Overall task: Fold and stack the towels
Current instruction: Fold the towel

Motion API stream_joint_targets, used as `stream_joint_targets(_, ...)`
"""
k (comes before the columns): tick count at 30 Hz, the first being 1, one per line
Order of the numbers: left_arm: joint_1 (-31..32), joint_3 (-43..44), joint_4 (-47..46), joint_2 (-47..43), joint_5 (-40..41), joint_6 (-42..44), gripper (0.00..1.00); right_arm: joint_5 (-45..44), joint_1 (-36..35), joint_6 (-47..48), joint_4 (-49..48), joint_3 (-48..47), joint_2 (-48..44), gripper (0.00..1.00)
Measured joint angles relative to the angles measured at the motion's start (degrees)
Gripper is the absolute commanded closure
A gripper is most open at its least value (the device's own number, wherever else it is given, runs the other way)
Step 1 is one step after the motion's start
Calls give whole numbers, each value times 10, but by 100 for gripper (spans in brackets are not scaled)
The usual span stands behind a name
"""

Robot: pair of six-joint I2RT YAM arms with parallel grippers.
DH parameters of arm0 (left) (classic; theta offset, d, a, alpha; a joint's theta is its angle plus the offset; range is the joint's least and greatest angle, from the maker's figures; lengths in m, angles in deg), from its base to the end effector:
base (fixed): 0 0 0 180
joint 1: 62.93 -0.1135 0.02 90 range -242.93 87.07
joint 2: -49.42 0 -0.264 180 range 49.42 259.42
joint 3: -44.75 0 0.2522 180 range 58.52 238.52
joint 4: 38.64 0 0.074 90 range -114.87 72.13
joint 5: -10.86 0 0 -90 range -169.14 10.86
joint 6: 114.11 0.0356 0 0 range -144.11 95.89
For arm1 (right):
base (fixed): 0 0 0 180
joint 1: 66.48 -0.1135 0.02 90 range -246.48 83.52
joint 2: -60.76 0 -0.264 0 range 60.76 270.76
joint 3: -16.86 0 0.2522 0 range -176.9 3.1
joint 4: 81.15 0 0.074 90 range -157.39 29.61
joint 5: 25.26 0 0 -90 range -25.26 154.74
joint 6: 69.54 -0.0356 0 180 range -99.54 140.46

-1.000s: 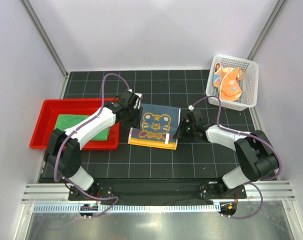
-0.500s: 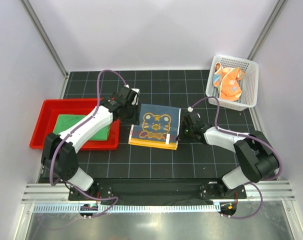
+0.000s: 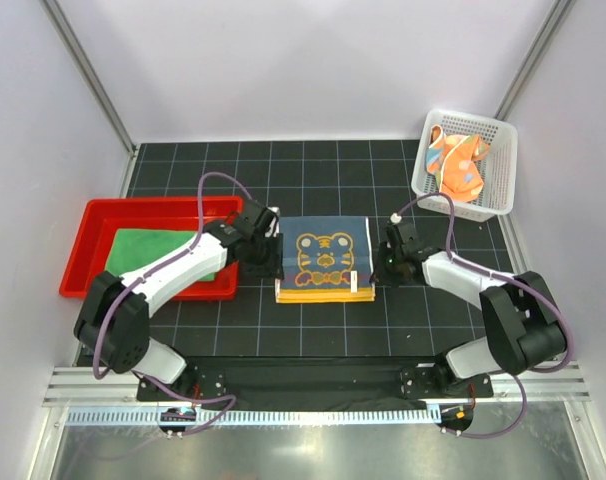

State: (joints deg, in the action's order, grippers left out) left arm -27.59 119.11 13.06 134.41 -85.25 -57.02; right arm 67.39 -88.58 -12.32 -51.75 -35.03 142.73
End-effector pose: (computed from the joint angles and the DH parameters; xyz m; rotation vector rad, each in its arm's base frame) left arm 0.2390 -0.1741 0.2331 0.0947 2.7556 -0.5027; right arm 0.2375 0.0982 0.1541 0.2311 2.6529 0.3894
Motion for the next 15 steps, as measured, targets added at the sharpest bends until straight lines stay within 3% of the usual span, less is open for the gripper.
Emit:
stream_joint_targets(8,18,-66,-74,6,0,-59,66,69,4,14,29,25,-33,67)
stream_joint_targets(15,18,-108,-112,29,3,-94,66,92,4,14,19,51,-54,73)
